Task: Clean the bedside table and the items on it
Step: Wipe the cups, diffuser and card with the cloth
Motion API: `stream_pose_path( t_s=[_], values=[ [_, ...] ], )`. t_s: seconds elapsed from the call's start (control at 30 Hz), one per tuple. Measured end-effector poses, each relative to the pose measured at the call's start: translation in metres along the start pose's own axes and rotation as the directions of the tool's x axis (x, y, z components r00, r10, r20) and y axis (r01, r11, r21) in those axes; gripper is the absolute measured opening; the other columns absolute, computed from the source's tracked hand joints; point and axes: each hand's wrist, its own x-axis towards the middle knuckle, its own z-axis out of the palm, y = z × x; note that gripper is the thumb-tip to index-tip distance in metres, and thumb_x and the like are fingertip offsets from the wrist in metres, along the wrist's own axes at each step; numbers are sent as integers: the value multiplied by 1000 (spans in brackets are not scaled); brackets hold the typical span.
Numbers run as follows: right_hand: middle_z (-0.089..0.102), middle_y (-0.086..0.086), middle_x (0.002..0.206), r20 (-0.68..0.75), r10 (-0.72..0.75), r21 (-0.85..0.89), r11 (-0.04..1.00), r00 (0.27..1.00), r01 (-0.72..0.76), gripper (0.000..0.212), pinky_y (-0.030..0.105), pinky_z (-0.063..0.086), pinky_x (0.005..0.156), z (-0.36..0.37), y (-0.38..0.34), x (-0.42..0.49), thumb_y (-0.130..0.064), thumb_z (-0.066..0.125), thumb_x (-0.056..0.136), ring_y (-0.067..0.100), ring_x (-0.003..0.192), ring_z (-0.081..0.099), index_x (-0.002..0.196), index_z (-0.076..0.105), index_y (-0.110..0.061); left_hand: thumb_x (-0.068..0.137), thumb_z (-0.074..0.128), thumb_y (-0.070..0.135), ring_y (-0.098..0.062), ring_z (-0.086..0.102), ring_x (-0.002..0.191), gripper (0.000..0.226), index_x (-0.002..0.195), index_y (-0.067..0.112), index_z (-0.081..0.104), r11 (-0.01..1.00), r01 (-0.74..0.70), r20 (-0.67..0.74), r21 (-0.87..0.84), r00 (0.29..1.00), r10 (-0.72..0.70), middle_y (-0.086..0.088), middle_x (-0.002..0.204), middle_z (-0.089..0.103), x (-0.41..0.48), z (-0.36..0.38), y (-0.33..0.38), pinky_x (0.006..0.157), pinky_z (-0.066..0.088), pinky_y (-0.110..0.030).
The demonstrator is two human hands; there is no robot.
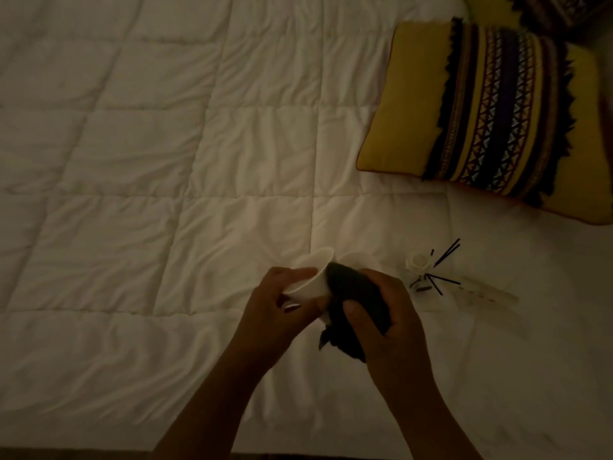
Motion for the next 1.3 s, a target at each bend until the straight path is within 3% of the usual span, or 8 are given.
stream_pose_path(
  t_s=[0.2,0.3,0.53,0.67,0.87,1.07,1.2,1.3],
  values=[
    [74,-5,82,143,78,244,963,987,-111,18,32,59,49,-10,-12,-6,-40,62,83,15,65,73,100,64,-34,69,72,54,-11,62,115,95,148,41,22,963,84,34,-256,996,-77,15,129,55,-9,4,8,84,57,-30],
    [71,-12,86,34,-2,93,996,999,-1,22,14,54,53,-11,-6,-12,-41,60,82,3,71,70,103,62,-34,64,79,48,-24,63,114,91,143,28,38,932,125,33,-341,992,-121,-5,128,60,-11,8,12,89,56,-39],
    [44,-3,133,-104,-234,-370,911,967,181,35,22,53,90,21,-2,-36,-38,58,85,6,116,49,118,50,-30,79,68,32,-31,68,99,53,123,4,56,813,170,36,-557,983,-181,-21,114,65,-10,32,32,81,55,-38],
    [47,3,137,-147,-243,-384,907,959,170,34,20,53,87,31,-7,-39,-47,48,90,6,118,50,119,51,-30,73,73,41,-34,69,100,59,123,13,57,801,201,-2,-564,970,-244,-17,115,67,-11,36,35,81,58,-46],
    [62,-26,94,-167,-37,-91,996,985,22,18,0,46,69,-10,-11,5,-41,56,89,-12,92,59,107,56,-40,70,74,46,-34,64,106,68,127,13,56,839,162,110,-520,986,-123,-17,121,61,-22,21,27,79,55,-38],
    [74,-4,94,126,121,240,959,985,-149,21,27,58,62,-21,-10,26,-39,59,86,14,80,73,103,68,-30,71,73,56,-42,61,109,74,127,12,57,802,164,275,-574,961,0,-26,124,57,-29,21,32,81,55,-52],
    [73,-6,92,77,135,234,961,988,-150,17,26,55,51,-19,-9,13,-32,60,89,17,70,71,104,66,-39,56,80,60,-35,63,111,89,129,16,56,788,224,167,-573,974,-156,-19,127,58,-22,18,32,79,56,-46],
    [68,-10,96,29,64,107,992,998,-67,23,29,58,66,-23,-9,6,-21,59,92,12,82,68,111,64,-33,68,72,53,-24,67,106,76,134,22,51,841,190,95,-506,982,-164,0,114,68,-20,12,27,81,57,-42]
  ],
)
